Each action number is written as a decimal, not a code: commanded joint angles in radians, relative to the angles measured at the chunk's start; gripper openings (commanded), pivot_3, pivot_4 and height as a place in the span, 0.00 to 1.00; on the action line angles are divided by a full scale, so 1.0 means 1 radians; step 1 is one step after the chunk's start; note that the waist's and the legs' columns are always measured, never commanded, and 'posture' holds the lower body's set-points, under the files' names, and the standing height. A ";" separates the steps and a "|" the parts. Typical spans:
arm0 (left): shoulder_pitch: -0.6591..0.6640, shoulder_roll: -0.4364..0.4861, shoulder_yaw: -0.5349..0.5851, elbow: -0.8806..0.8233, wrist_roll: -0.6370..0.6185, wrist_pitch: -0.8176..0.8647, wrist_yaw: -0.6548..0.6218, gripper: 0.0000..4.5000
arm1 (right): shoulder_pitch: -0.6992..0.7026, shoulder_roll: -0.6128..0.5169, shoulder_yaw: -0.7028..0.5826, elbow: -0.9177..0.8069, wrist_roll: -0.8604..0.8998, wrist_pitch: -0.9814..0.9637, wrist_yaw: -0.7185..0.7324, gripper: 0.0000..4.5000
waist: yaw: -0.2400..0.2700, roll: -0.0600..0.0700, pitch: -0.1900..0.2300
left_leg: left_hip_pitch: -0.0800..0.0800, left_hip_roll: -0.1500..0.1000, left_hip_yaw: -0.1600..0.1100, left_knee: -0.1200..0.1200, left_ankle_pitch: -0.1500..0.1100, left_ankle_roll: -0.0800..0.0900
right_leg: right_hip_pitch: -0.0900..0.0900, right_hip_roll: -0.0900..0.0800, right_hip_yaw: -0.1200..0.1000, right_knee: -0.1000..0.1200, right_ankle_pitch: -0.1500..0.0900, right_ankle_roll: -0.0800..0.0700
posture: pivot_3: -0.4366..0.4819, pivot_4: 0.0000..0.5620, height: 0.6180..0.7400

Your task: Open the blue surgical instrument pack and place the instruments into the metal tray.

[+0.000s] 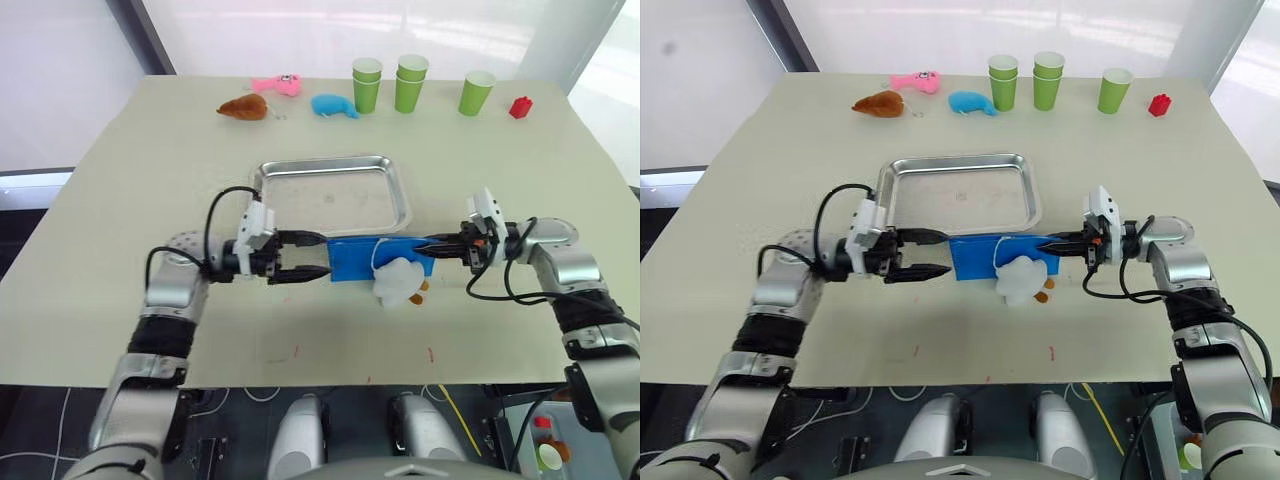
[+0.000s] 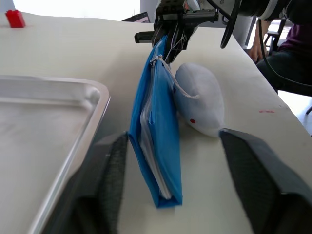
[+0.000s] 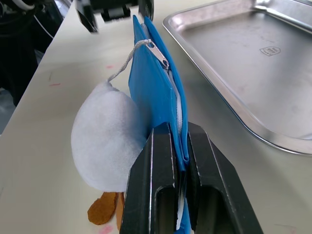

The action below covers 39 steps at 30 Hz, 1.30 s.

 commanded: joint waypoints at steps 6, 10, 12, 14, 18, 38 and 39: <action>0.043 0.032 -0.028 -0.380 -0.061 0.154 0.102 0.98 | -0.010 -0.018 -0.033 -0.006 0.002 -0.025 -0.003 0.00 | 0.004 0.000 0.000 | 0.000 0.000 0.001 0.000 0.000 0.000 | 0.000 -0.001 0.000 0.000 0.000 0.000 | 0.48 0.27 1.00; 0.040 -0.005 -0.102 -0.459 -0.037 0.192 0.169 0.98 | -0.014 -0.018 -0.032 0.003 -0.001 -0.029 -0.004 0.00 | 0.004 0.000 0.000 | 0.000 0.000 0.001 0.000 0.000 0.000 | 0.000 -0.001 0.000 0.000 0.000 0.000 | 0.48 0.27 1.00; 0.035 -0.056 -0.158 -0.452 0.004 0.176 0.216 0.98 | -0.016 -0.016 -0.030 0.008 -0.002 -0.032 -0.004 0.00 | 0.004 0.000 0.000 | 0.000 0.000 0.000 0.000 0.000 0.000 | 0.000 -0.001 0.000 0.000 0.000 0.000 | 0.48 0.27 1.00; 0.041 -0.088 -0.208 -0.443 0.037 0.160 0.232 0.98 | -0.017 -0.016 -0.029 0.010 -0.003 -0.034 -0.004 0.00 | 0.004 0.000 0.000 | 0.000 0.000 0.001 0.000 0.000 0.000 | 0.000 -0.001 0.000 0.000 0.000 0.000 | 0.48 0.27 1.00; 0.047 -0.169 -0.275 -0.395 0.074 0.151 0.278 0.98 | -0.020 -0.014 -0.028 0.017 -0.005 -0.037 -0.008 0.00 | 0.004 0.000 0.000 | 0.000 -0.001 0.001 0.000 0.000 0.000 | 0.000 0.000 0.000 0.000 0.000 0.000 | 0.48 0.27 1.00; 0.035 -0.217 -0.346 -0.177 0.264 -0.052 0.350 0.39 | -0.013 -0.014 -0.028 0.007 -0.010 -0.040 -0.021 0.00 | 0.004 0.001 0.000 | 0.001 -0.001 0.001 0.000 0.000 0.000 | 0.001 0.000 0.001 0.000 0.000 0.000 | 0.48 0.27 1.00; 0.037 -0.217 -0.338 -0.183 0.250 -0.054 0.346 0.30 | -0.013 -0.014 -0.028 0.008 -0.011 -0.042 -0.021 0.00 | 0.004 0.000 0.000 | 0.001 -0.001 0.001 0.000 0.000 0.000 | 0.001 0.000 0.001 0.000 0.000 0.000 | 0.48 0.27 1.00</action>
